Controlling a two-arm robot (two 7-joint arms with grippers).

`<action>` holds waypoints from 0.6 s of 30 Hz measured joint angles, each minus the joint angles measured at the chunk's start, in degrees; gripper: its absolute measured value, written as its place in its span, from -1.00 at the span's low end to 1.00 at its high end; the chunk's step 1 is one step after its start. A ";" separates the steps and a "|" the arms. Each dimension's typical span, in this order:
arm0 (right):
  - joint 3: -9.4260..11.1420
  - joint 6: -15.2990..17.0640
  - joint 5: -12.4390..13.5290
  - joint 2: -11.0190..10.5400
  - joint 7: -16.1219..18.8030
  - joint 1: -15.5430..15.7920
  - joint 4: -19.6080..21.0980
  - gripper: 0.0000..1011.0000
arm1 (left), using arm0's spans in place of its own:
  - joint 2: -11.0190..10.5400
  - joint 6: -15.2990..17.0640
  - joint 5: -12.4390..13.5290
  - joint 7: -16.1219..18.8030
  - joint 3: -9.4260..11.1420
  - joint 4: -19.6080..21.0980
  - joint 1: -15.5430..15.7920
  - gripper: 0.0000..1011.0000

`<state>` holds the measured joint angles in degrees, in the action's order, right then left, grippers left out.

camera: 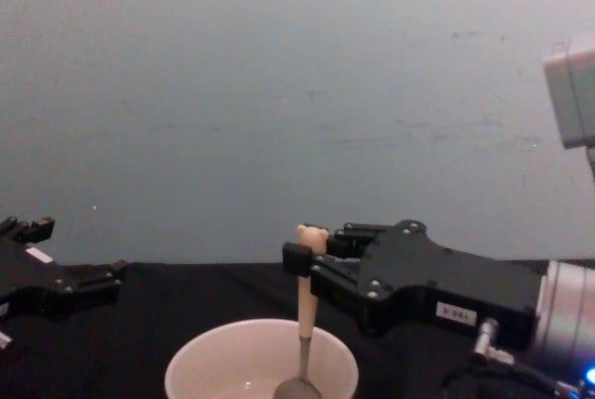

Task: Pick up the stirring spoon with one hand, stir inside the cup, then place it back in its original position.

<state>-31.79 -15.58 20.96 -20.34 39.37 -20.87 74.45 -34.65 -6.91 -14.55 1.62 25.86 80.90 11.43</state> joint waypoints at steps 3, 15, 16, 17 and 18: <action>0.05 0.46 0.55 -0.54 0.25 0.96 1.28 -0.58 | 0.00 0.00 0.00 0.01 0.00 0.00 0.00 0.98; -1.42 1.30 1.85 -1.16 1.72 2.68 4.30 -0.58 | 0.00 0.00 0.00 0.00 0.00 0.00 0.00 0.98; -1.52 1.28 1.87 -0.99 1.73 2.58 4.26 -0.58 | 0.00 0.00 0.00 0.00 0.00 0.00 0.00 0.98; -1.72 1.25 1.88 -0.67 1.73 2.30 4.02 -0.58 | 0.00 0.00 0.00 0.00 0.00 0.00 0.00 0.98; -1.72 1.25 1.88 -0.67 1.73 2.30 4.02 -0.58 | 0.00 0.00 0.00 0.00 0.00 0.00 0.00 0.98</action>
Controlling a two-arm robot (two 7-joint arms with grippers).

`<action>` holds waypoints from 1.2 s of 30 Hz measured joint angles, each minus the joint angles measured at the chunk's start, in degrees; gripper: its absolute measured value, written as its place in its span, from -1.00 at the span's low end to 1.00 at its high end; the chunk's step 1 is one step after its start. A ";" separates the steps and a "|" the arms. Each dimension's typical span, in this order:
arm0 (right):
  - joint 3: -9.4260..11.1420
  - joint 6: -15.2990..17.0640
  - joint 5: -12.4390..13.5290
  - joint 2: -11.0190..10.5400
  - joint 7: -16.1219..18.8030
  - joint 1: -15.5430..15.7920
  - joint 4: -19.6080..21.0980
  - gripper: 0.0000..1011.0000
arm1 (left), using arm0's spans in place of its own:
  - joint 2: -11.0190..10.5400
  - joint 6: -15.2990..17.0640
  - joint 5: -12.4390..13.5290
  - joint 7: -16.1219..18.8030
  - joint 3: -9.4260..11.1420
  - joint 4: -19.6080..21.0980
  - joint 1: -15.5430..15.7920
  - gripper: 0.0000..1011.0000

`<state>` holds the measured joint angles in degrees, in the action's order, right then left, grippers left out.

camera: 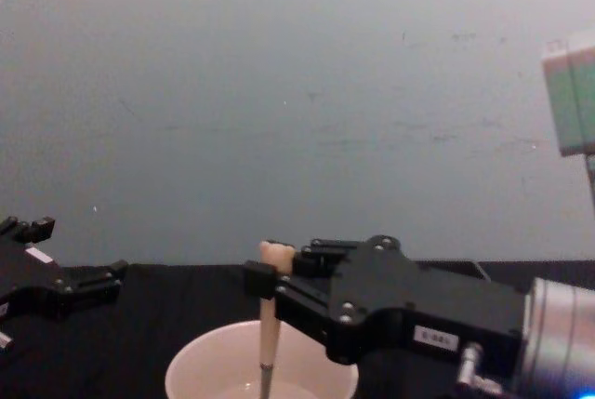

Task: Pick up the stirring spoon with one hand, stir inside the cup, then place it back in its original position.

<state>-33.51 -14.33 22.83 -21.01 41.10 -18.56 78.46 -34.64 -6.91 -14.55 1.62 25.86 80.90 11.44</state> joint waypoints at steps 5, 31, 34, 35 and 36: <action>-0.50 -0.14 -0.08 1.35 -0.30 -1.29 -1.53 -0.58 | 0.00 0.00 0.00 0.00 0.00 0.00 0.00 0.98; 0.91 -1.40 -2.25 2.57 -2.73 -3.86 -5.50 -0.58 | 0.00 0.00 0.00 0.00 0.00 0.00 0.00 0.98; 1.40 -1.31 -2.09 1.87 -2.77 -3.21 -4.65 -0.58 | 0.00 0.00 0.00 0.00 0.00 0.00 0.00 0.98; 1.63 -1.24 -1.94 1.48 -2.77 -2.82 -4.05 -0.58 | 0.00 0.00 0.00 0.00 0.00 0.00 0.00 0.98; 1.71 -1.19 -1.86 1.30 -2.74 -2.64 -3.78 -0.58 | 0.00 0.00 0.00 0.00 0.00 0.00 -0.01 0.98</action>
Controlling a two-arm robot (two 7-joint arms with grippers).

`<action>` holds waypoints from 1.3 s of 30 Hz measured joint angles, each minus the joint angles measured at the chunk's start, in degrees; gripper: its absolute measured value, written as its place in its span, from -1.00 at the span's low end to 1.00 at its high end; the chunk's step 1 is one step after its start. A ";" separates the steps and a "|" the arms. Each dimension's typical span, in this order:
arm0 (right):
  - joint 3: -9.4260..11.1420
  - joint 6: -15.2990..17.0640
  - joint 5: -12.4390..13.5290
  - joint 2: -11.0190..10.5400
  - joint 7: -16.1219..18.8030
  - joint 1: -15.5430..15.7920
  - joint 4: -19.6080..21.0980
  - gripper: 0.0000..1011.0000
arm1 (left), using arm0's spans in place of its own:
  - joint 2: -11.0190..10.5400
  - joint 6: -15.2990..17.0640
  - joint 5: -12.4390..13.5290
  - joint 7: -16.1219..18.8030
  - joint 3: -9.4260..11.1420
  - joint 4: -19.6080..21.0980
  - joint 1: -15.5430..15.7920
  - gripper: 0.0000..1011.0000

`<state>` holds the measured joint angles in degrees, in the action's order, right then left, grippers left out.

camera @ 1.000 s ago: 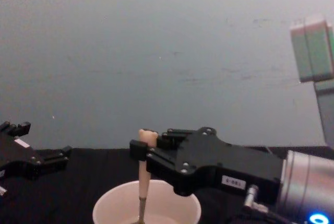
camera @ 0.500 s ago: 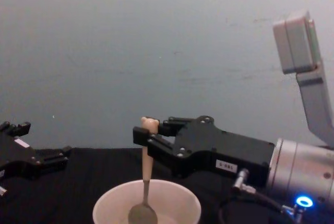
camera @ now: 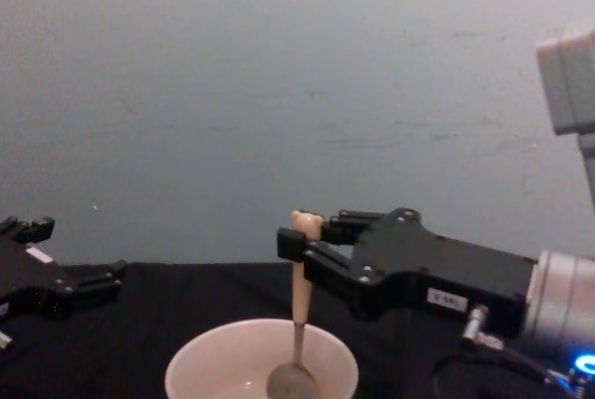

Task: Pick up the stirring spoon with one hand, stir inside the cup, then place it back in its original position.

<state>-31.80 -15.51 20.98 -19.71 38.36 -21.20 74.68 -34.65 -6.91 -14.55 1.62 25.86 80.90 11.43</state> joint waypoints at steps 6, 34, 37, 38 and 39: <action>0.31 0.37 0.83 -1.44 0.69 1.68 2.29 -0.58 | 0.00 0.00 0.00 0.00 0.00 0.00 0.00 0.98; -2.56 0.49 0.90 1.63 1.72 -0.97 -0.42 -0.58 | 0.00 0.00 0.00 0.00 0.00 0.00 0.01 0.98; -2.46 0.30 0.66 2.07 1.35 -1.54 -1.31 -0.58 | 0.00 0.00 0.00 0.00 0.00 0.00 0.00 0.98; -2.37 0.25 0.61 2.20 1.23 -1.71 -1.54 -0.58 | 0.00 0.00 0.00 0.00 0.00 0.00 0.00 0.98; -2.15 0.20 0.56 2.39 0.93 -1.99 -1.91 -0.58 | 0.00 0.00 0.00 0.00 0.00 0.00 0.00 0.98</action>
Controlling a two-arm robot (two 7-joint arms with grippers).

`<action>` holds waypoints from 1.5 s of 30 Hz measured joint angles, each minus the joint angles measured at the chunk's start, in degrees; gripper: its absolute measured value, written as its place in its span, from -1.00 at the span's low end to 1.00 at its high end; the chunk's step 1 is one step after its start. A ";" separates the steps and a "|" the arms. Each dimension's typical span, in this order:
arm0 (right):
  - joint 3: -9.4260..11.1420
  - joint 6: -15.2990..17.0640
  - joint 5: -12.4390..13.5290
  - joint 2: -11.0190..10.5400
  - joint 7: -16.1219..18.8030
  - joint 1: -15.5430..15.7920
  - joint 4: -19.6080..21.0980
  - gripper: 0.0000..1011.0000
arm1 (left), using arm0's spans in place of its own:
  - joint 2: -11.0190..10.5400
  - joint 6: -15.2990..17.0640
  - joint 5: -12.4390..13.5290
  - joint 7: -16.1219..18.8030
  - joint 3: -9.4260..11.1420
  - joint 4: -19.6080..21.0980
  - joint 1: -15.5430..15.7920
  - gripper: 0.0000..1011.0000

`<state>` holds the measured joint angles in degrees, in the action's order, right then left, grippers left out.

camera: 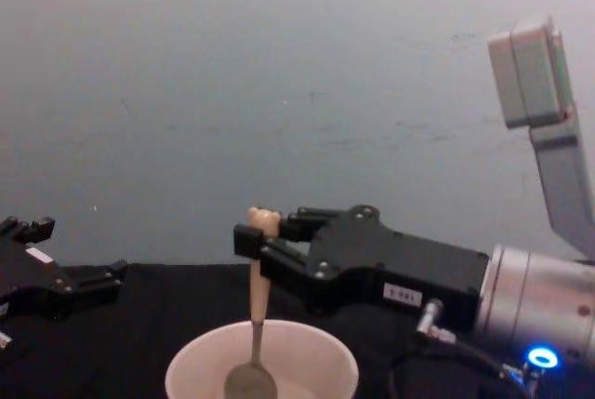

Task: Pick up the stirring spoon with one hand, stir inside the cup, then place it back in its original position.

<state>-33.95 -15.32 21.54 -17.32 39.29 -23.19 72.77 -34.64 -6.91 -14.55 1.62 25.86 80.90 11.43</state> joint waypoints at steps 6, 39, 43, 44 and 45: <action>0.76 -0.20 -0.21 0.13 -0.68 -0.40 -0.72 -0.58 | 0.00 0.00 0.00 0.00 0.00 0.00 0.00 0.98; 2.86 1.97 2.52 -5.03 0.10 6.41 7.57 -0.58 | 0.00 0.00 0.00 0.00 0.00 0.00 0.00 0.98; 1.96 2.10 2.86 -4.92 0.86 6.55 8.20 -0.58 | 0.00 0.00 0.00 0.00 0.00 0.00 0.00 0.98; 1.80 2.11 2.86 -4.85 0.91 6.49 8.19 -0.58 | 0.00 0.00 0.00 0.00 0.00 0.00 0.00 0.98; 1.58 2.11 2.86 -4.71 0.97 6.36 8.14 -0.58 | 0.00 0.00 0.00 0.00 0.00 0.00 0.00 0.98</action>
<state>-32.37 -13.20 24.39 -22.03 40.27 -16.83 80.91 -34.65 -6.91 -14.55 1.62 25.86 80.90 11.43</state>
